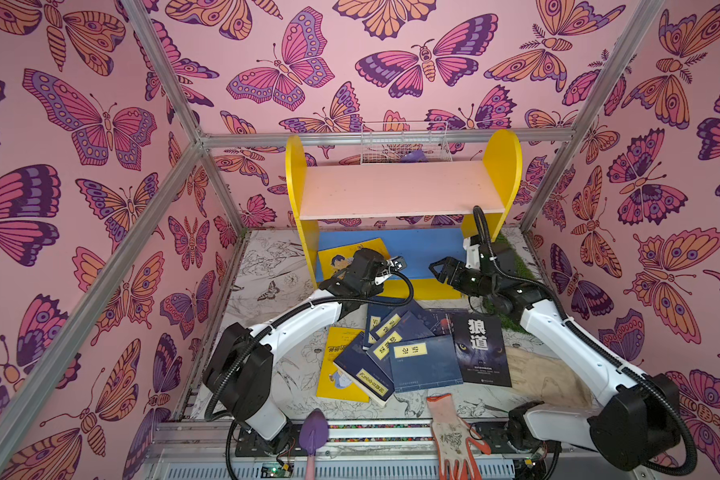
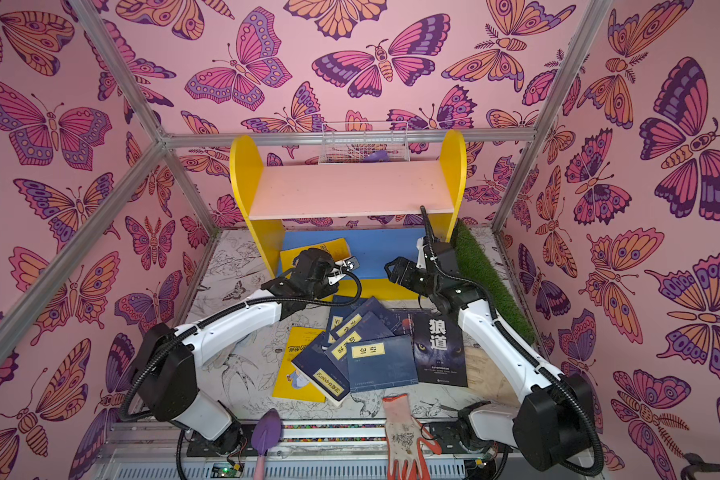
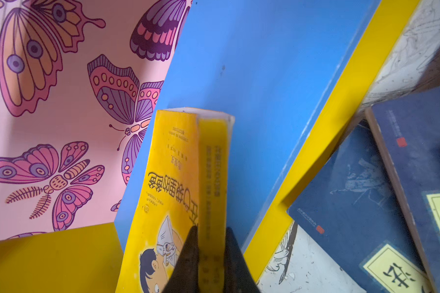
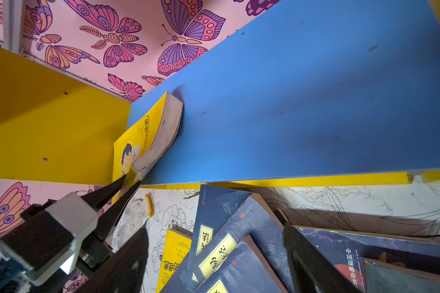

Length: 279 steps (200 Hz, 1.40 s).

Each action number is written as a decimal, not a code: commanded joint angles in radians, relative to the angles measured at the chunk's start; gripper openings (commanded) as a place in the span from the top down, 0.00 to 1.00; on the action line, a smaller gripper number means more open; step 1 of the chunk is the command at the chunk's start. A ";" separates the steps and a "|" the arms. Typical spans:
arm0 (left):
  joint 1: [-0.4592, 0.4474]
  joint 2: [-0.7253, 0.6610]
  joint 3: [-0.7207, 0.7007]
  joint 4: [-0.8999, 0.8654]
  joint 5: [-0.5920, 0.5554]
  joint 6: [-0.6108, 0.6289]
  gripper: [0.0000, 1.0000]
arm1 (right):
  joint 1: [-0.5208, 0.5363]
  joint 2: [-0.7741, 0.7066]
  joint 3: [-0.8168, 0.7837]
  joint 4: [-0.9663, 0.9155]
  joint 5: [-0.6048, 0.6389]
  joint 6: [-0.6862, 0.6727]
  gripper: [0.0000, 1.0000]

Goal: Stacking books/files
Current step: Place the book at the bookshelf.

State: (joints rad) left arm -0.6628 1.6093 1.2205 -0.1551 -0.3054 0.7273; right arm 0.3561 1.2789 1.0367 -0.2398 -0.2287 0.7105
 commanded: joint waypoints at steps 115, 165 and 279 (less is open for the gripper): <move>0.128 0.007 0.018 -0.039 0.186 0.254 1.00 | 0.005 0.013 0.012 0.028 0.006 0.006 0.16; 0.140 0.009 0.013 -0.043 0.173 0.208 0.97 | 0.005 0.013 0.013 0.022 0.018 0.001 0.17; 0.097 -0.094 0.041 -0.142 0.158 0.148 0.20 | 0.006 0.031 0.045 -0.015 0.043 -0.011 0.17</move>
State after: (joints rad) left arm -0.5449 1.5902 1.2263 -0.2199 -0.1726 0.9268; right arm 0.3561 1.3060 1.0477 -0.2306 -0.2207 0.7094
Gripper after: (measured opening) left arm 0.759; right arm 0.833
